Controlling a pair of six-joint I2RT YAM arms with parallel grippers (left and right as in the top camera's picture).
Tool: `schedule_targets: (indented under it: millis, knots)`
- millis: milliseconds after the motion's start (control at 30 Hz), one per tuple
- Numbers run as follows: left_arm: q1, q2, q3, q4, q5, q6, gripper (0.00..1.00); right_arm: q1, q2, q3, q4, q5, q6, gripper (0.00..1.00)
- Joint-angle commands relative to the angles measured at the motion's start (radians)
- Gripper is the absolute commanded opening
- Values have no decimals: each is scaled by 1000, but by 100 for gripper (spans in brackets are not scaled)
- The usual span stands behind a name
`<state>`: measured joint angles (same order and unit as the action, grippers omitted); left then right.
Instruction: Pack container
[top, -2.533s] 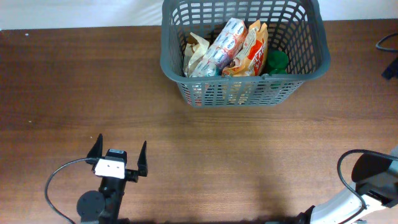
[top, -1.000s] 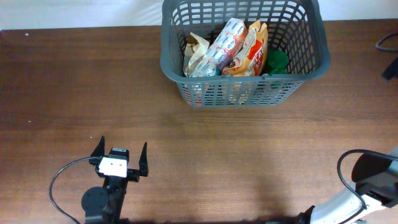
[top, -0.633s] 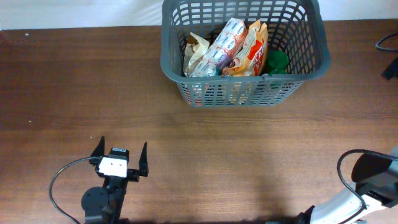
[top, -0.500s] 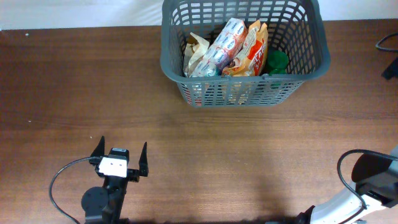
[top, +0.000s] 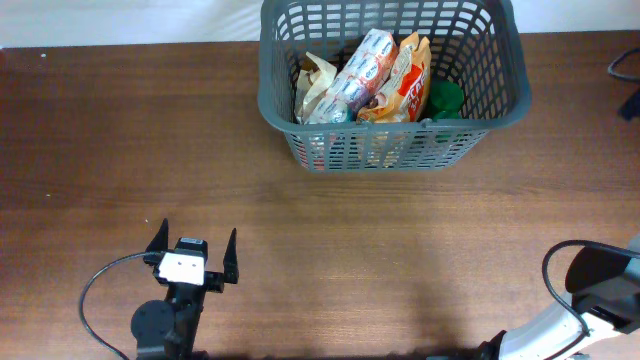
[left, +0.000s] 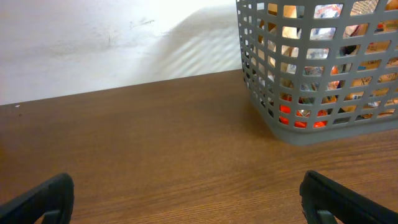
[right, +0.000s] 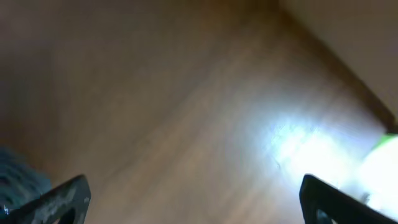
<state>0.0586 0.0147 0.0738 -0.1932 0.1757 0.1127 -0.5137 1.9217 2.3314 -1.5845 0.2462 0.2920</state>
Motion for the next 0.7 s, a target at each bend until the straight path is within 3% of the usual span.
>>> schedule_targets:
  millis: [0,200,400,667]
  knots:
    - [-2,-10,-14,3,-7,16,99,-3,-51,-3,58,3,13,99]
    - [-2,-10,-14,3,-7,16,99,12,-214,-93,230,-43,13,99]
    - [-2,-10,-14,3,-7,16,99,75,-515,-456,484,-44,13,99]
    - [-2,-10,-14,3,-7,16,99,268,-905,-878,753,-44,13,99]
